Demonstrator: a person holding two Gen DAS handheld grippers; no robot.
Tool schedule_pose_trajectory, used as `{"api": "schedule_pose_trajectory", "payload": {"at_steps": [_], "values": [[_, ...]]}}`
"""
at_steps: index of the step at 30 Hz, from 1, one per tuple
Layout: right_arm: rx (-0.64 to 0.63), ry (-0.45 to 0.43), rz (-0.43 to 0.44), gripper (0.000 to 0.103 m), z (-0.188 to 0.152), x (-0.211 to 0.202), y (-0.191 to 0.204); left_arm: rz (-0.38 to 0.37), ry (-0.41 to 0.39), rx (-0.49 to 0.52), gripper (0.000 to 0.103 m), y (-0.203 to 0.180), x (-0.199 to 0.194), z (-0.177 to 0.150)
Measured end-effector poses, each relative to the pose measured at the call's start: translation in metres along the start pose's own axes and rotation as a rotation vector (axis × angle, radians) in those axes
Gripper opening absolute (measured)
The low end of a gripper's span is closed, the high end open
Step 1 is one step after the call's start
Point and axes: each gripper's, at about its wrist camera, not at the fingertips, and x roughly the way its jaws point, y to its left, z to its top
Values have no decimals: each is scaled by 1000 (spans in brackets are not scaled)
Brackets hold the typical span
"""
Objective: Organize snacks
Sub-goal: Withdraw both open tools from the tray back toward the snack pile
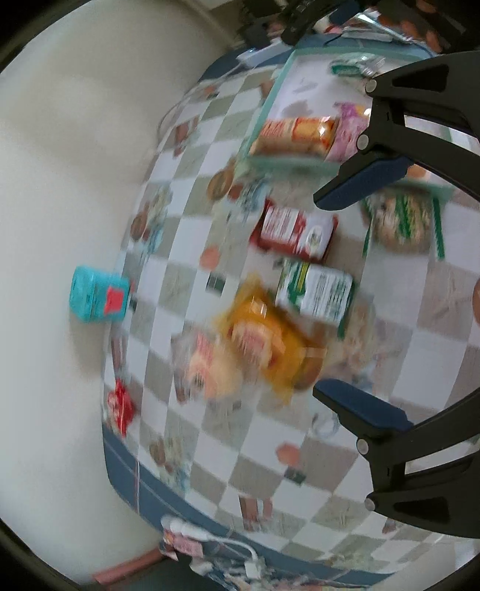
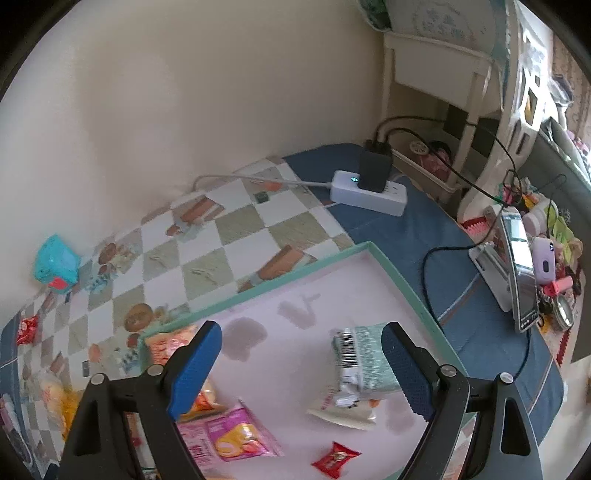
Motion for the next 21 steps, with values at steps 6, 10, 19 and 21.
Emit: {"api": "schedule_pose_trajectory", "payload": {"at_steps": [6,10,19,21], "values": [[-41,9,40,90,-7,-7,28,59,-27,-77,93,40,-5,9],[-62,23,66,90,-14,-11,49,70,-39,-128,93,65,-8,14],[-141,24,174,90,-34,-45,108,61,-48,-244,93,121,-13,17],[-159,24,189,90,-38,-51,119,51,-49,-275,93,134,-14,17]]}}
